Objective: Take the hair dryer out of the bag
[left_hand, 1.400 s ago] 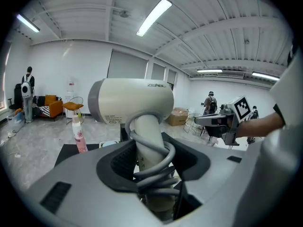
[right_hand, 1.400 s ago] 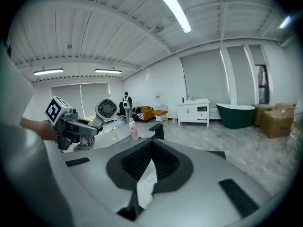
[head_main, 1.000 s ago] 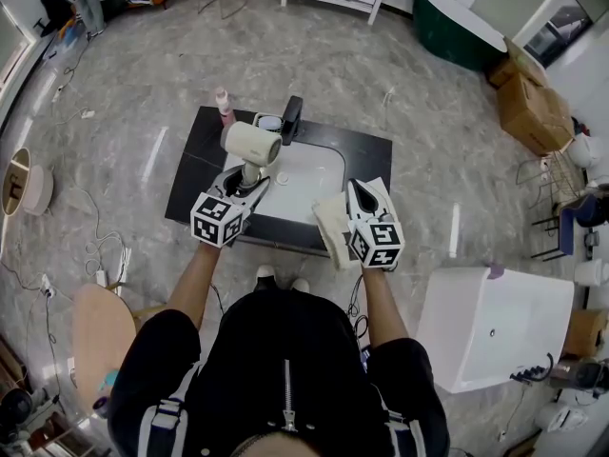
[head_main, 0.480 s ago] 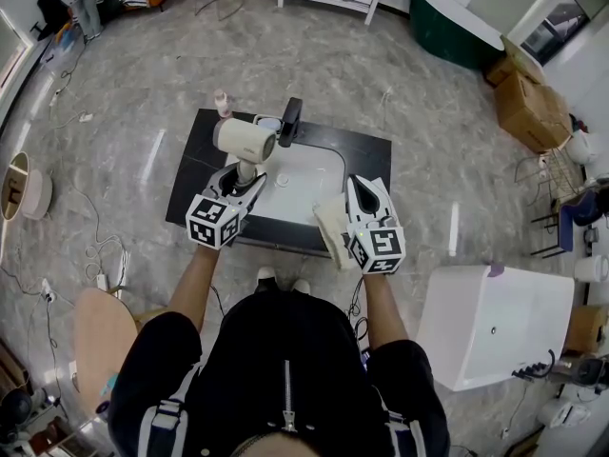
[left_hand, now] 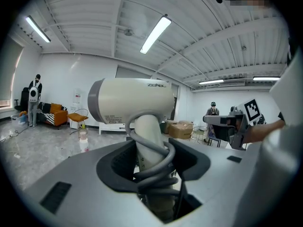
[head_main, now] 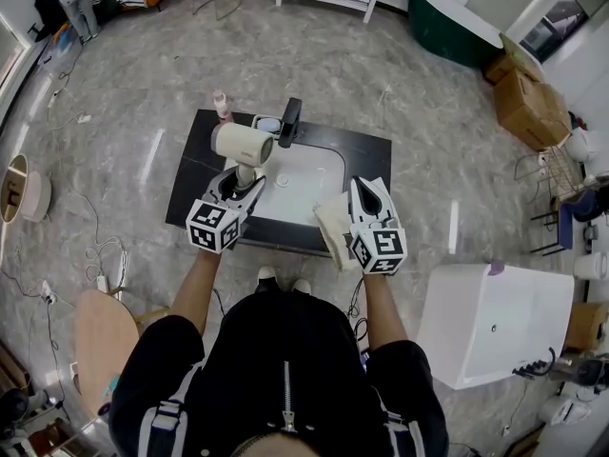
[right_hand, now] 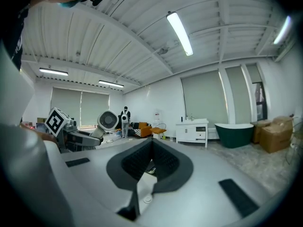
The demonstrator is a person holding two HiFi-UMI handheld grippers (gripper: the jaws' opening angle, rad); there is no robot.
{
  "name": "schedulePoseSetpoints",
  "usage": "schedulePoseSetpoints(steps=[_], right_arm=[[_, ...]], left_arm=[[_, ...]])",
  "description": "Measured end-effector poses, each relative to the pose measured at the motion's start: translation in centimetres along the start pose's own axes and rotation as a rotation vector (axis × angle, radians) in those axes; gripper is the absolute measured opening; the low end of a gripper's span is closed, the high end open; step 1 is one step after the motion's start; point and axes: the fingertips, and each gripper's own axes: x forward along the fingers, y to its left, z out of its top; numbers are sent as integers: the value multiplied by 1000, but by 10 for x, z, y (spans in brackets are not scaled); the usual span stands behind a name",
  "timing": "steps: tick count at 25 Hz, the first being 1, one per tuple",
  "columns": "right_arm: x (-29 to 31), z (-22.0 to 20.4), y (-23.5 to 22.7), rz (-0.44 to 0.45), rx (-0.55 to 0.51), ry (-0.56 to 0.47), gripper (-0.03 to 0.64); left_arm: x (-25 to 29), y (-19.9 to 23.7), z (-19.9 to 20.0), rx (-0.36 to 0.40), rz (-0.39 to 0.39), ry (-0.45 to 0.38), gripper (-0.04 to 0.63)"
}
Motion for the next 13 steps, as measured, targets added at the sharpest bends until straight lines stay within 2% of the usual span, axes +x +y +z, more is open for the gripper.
schedulePoseSetpoints(steps=[13], right_arm=[[1, -9, -3, -4, 6, 12, 9]], left_arm=[[1, 3, -14, -27, 9, 20, 227]])
